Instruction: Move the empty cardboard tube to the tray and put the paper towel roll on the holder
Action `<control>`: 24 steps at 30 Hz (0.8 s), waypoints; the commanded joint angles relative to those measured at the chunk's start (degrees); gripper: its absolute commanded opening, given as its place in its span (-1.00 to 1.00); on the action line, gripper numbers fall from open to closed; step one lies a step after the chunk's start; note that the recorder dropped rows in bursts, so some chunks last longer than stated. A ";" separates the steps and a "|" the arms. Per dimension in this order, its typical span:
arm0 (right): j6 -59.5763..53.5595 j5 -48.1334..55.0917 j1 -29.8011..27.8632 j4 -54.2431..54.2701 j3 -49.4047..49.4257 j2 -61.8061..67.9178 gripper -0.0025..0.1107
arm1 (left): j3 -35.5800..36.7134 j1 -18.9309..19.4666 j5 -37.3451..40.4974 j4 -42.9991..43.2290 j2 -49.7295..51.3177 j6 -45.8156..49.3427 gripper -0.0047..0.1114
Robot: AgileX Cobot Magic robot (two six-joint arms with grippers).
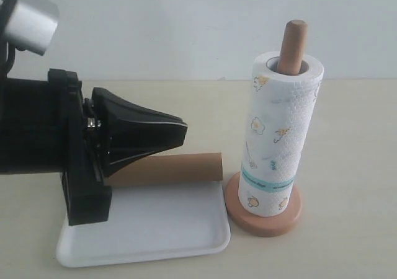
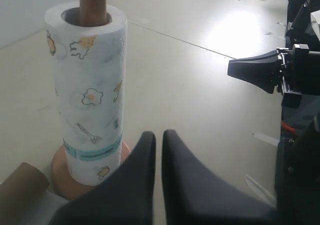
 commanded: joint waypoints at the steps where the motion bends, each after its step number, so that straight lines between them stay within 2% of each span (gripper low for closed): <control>1: 0.01 -0.78 -0.22 -0.32 -0.06 -0.24 -0.96 | 0.56 0.09 -0.30 0.18 -0.92 -0.74 -0.85; 18: 0.01 -0.78 -0.22 -0.32 -0.06 -0.24 -0.96 | 0.56 0.09 -1.47 0.07 -1.16 -1.08 -0.85; 24: 0.01 -0.78 -0.22 -0.32 -0.06 -0.24 -0.96 | 0.56 0.09 -1.19 0.07 -8.44 -5.63 -0.85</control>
